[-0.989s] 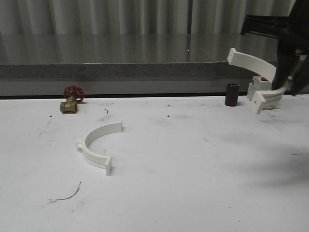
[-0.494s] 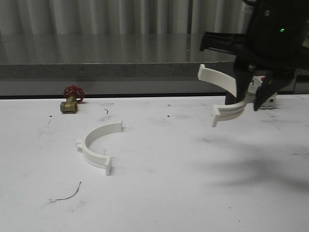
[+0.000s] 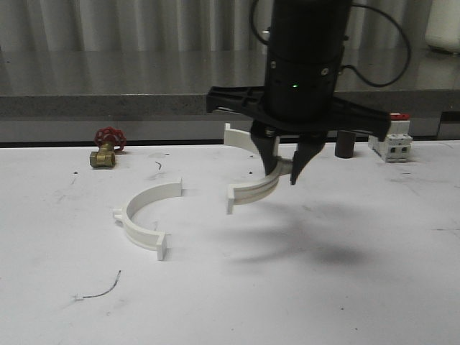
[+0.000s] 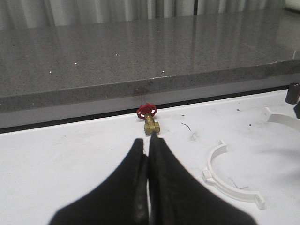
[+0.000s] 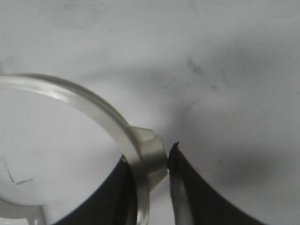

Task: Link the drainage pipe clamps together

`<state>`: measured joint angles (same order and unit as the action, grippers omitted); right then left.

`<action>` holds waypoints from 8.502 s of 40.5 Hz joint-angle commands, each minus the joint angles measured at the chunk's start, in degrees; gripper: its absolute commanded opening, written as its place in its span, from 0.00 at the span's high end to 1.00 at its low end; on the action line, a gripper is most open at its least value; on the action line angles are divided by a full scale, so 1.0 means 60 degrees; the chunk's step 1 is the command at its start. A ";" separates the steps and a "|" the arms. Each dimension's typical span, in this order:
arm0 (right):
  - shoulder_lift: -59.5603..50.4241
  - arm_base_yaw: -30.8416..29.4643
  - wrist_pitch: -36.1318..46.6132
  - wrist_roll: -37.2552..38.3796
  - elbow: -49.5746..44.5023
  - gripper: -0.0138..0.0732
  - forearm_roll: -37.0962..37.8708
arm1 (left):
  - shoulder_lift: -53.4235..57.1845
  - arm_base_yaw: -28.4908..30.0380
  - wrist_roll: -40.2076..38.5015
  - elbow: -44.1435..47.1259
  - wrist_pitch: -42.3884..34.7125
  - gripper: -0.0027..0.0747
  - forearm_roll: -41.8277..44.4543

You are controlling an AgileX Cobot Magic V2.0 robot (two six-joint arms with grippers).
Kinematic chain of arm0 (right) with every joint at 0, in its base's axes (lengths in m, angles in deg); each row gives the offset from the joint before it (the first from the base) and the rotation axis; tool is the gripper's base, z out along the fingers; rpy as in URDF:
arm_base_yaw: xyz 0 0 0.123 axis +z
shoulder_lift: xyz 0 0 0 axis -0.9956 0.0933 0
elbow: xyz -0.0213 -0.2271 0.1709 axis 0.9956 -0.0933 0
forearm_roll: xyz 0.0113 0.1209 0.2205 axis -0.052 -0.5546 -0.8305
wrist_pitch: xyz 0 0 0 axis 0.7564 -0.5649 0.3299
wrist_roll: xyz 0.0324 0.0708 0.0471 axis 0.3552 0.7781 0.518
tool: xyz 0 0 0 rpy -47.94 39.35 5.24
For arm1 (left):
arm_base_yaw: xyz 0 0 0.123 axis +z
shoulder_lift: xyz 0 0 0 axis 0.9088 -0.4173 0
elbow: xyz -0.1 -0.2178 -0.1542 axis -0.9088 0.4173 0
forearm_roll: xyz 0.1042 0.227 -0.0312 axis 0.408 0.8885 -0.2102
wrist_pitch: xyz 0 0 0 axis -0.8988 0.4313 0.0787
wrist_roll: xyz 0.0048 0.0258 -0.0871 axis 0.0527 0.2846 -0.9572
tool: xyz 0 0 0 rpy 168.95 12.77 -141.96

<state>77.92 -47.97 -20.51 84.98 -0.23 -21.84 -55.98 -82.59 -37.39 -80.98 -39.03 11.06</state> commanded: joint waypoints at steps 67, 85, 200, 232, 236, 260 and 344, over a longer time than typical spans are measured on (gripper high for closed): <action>0.2026 0.0467 -0.0038 -0.0100 0.2782 0.80 0.0063 | -0.0057 -0.0071 -0.0011 -0.0248 -0.0731 0.99 0.0070; 0.2335 0.0536 -0.0114 -0.0100 0.2782 0.80 -0.0138 | -0.0057 -0.0071 -0.0011 -0.0248 -0.0731 0.99 0.0070; 0.1737 0.0536 -0.0196 0.1064 0.2792 0.29 -0.0058 | -0.0057 -0.0071 -0.0011 -0.0248 -0.0731 0.99 0.0070; -0.0262 0.0572 -0.1594 0.0142 0.2766 0.97 -0.0479 | -0.0057 -0.0071 -0.0011 -0.0248 -0.0731 0.99 0.0070; -0.0684 0.0572 -0.1712 -0.0344 0.2641 0.97 -0.0502 | -0.0057 -0.0071 -0.0011 -0.0248 -0.0731 0.99 0.0070; -0.5025 -0.1640 -0.1572 -0.2795 -0.1095 0.97 0.0215 | -0.0057 -0.0071 -0.0011 -0.0248 -0.0731 0.99 0.0070; -1.5291 -0.6207 0.5563 -1.2002 -0.9688 0.98 -0.3160 | -0.0057 -0.0071 -0.0011 -0.0248 -0.0731 0.99 0.0070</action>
<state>-14.31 -85.31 8.62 13.54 -59.74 -40.37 -55.98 -82.59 -37.39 -80.98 -39.03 11.06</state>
